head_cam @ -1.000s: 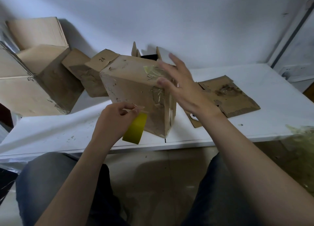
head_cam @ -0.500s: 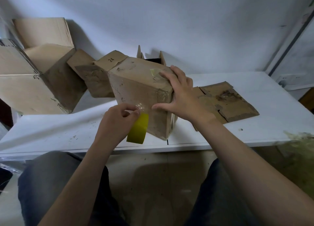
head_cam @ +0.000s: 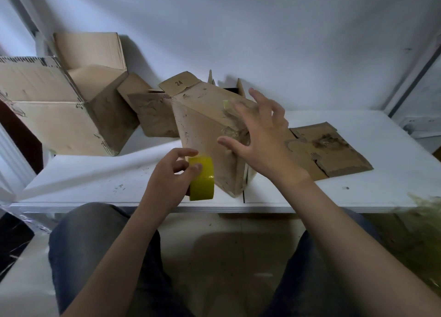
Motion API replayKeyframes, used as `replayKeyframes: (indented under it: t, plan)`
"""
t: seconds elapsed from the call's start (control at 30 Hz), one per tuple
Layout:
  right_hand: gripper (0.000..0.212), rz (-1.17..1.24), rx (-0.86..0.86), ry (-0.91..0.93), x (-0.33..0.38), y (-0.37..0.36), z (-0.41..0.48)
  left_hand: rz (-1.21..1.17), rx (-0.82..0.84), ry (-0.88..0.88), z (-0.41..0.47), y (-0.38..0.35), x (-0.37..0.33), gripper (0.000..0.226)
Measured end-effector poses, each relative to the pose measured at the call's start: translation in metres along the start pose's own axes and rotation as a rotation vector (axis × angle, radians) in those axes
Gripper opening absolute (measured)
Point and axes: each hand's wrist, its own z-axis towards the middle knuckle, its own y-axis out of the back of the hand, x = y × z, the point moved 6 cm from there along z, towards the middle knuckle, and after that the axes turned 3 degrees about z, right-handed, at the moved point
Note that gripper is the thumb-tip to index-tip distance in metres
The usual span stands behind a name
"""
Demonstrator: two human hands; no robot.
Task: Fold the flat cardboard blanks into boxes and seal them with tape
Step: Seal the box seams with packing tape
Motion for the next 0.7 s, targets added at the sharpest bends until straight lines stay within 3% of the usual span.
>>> replayKeyframes:
  t: [0.1, 0.23, 0.4, 0.53, 0.63, 0.7]
  plan:
    - [0.064, 0.196, -0.006, 0.08, 0.024, 0.014, -0.023, -0.073, 0.072, -0.04, -0.016, -0.001, -0.005, 0.025]
    - [0.051, 0.316, 0.217, -0.036, 0.027, 0.005, -0.045, -0.161, 0.169, -0.093, -0.038, -0.006, -0.012, 0.027]
    - [0.008, 0.572, 0.201, -0.159, 0.02, 0.001, -0.054, -0.103, 0.226, -0.165, -0.054, -0.015, -0.018, 0.031]
    - [0.007, 0.597, 0.174, -0.165, 0.021, 0.0, -0.059, -0.067, 0.208, -0.171, -0.057, -0.02, -0.013, 0.043]
    - [0.008, 0.529, 0.191, -0.135, 0.025, -0.005, -0.061, -0.173, 0.177, -0.034, -0.053, -0.024, -0.008, 0.072]
    - [0.01, 0.49, 0.19, -0.113, 0.026, -0.008, -0.063, -0.169, 0.107, 0.028, -0.046, -0.024, -0.005, 0.072]
